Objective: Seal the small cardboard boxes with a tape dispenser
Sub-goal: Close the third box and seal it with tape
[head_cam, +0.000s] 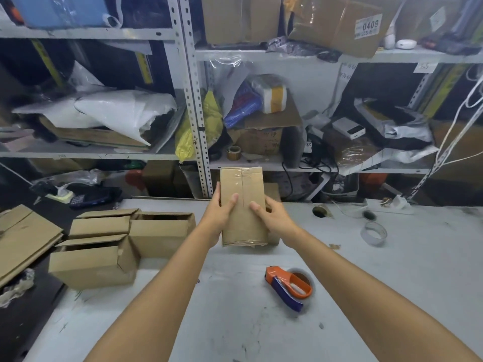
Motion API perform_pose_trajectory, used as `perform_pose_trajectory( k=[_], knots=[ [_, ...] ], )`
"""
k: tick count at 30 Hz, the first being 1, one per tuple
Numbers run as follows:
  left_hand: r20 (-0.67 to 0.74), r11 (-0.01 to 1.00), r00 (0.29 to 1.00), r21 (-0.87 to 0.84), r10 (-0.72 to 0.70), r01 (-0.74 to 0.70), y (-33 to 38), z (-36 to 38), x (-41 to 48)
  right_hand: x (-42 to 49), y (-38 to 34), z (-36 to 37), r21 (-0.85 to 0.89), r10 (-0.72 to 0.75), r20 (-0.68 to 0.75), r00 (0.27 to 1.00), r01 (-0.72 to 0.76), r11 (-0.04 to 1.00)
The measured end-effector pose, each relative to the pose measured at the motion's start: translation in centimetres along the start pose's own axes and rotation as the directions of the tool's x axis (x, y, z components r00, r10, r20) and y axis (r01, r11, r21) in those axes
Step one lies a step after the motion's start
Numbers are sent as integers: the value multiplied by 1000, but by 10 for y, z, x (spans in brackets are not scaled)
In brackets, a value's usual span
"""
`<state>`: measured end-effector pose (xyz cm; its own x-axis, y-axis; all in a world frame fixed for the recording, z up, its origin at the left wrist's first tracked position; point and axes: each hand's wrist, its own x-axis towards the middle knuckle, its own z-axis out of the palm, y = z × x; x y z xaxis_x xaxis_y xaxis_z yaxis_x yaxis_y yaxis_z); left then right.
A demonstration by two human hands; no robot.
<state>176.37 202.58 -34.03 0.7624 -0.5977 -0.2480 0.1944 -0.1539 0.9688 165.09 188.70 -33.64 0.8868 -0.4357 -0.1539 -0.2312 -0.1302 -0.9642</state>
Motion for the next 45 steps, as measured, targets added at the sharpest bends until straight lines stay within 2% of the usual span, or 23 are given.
perform_pose_trajectory(
  k=[3,10,15,20,23,25,27,29,30,32,34,36,39,42,45],
  knots=[
    [-4,997,999,-63,-54,54,-25,-3,-5,-5,17,11,-17,21,45,999,-21,1000],
    [19,993,993,-28,-116,117,-89,-11,-23,-26,94,43,34,146,72,987,-148,988],
    [44,971,970,-29,-238,239,-136,-12,-38,-42,128,57,52,356,146,923,-367,929],
    [48,938,937,-12,-345,346,-172,-8,-45,-51,162,66,27,457,148,877,-465,885],
    [35,938,937,7,-347,347,-179,-7,-43,-51,172,67,-8,465,139,874,-469,883],
    [28,939,939,22,-343,343,-181,-8,-43,-48,174,62,-28,516,179,838,-519,854],
    [20,937,937,25,-348,347,-179,-9,-43,-47,174,52,-86,527,112,842,-520,850],
    [15,934,934,27,-357,357,-178,-10,-43,-46,182,38,-286,381,-111,918,-397,872],
    [13,933,933,28,-359,359,-177,-10,-43,-46,189,30,-450,297,-204,933,-358,818],
    [13,933,933,28,-359,359,-176,-9,-44,-48,207,16,-732,193,-275,942,-336,593],
    [8,934,934,28,-356,356,-176,-9,-43,-51,225,10,-857,236,-232,944,-313,410],
    [9,933,933,19,-359,359,-176,-9,-43,-54,237,12,-892,315,-183,931,-292,345],
    [-1,925,925,13,-380,380,-177,-10,-41,-55,248,16,-871,316,-178,932,-299,391],
    [-33,921,922,49,-386,387,-177,-12,-38,-55,239,6,-854,300,-100,949,-236,464],
    [-82,906,924,179,-374,383,-169,-13,-35,-55,203,-13,-726,212,-89,973,-209,656]
  ],
)
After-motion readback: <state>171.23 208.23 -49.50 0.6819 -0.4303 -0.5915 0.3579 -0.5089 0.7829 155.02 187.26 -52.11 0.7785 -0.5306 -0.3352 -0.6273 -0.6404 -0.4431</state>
